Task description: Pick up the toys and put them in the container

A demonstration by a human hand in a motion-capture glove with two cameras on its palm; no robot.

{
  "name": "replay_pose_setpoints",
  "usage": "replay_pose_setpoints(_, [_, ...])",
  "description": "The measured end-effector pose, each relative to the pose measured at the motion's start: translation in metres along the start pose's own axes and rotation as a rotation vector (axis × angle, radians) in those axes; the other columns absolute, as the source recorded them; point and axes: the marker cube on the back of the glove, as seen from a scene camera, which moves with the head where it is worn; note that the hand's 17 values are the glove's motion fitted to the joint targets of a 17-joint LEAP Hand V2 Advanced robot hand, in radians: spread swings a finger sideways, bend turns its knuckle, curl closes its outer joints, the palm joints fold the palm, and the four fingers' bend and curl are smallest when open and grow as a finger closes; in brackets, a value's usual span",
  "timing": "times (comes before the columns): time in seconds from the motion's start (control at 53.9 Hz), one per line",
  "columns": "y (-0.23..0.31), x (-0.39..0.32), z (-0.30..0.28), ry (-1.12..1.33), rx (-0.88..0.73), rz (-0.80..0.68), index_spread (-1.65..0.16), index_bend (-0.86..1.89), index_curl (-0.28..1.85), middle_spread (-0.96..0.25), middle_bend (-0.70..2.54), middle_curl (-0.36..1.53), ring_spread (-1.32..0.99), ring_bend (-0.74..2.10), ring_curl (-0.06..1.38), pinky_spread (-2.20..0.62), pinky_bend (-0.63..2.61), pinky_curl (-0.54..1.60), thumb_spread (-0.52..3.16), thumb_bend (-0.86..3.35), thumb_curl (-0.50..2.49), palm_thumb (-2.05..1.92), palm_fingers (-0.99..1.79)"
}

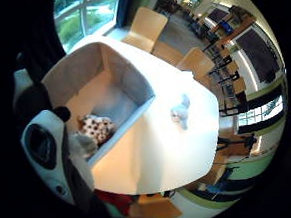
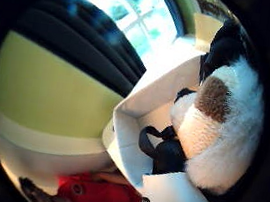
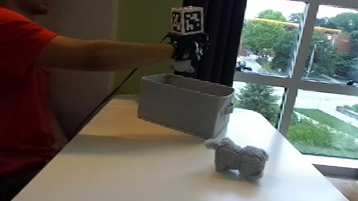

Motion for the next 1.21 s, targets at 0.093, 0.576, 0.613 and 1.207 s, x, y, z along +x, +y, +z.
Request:
replay_pose_setpoints(0.093, [-0.006, -0.013, 0.009, 0.017, -0.027, -0.018, -0.50, 0.31, 1.00, -0.36, 0.79, 0.88, -0.40, 1.20, 0.53, -0.48, 0.97, 0.42, 0.25, -0.01, 1.16, 0.60, 1.11])
replay_pose_setpoints(0.576, [0.008, -0.023, 0.034, 0.059, -0.311, -0.061, -0.49, 0.01, 0.80, -0.32, 0.23, 0.69, -0.33, 0.95, 0.45, -0.28, 1.22, 0.48, 0.81, -0.09, 1.01, 0.17, -0.05])
replay_pose_setpoints(0.613, [0.011, -0.021, 0.033, 0.059, -0.317, -0.063, -0.49, 0.06, 0.76, -0.29, 0.22, 0.67, -0.29, 0.86, 0.42, -0.23, 1.23, 0.47, 0.88, -0.08, 0.95, 0.11, -0.11])
replay_pose_setpoints(1.207, [0.073, 0.130, 0.018, 0.085, -0.205, 0.184, -0.41, 0.17, 0.48, -0.11, 0.16, 0.44, -0.13, 0.47, 0.27, 0.02, 0.96, 0.33, 1.19, -0.04, 0.49, -0.03, -0.08])
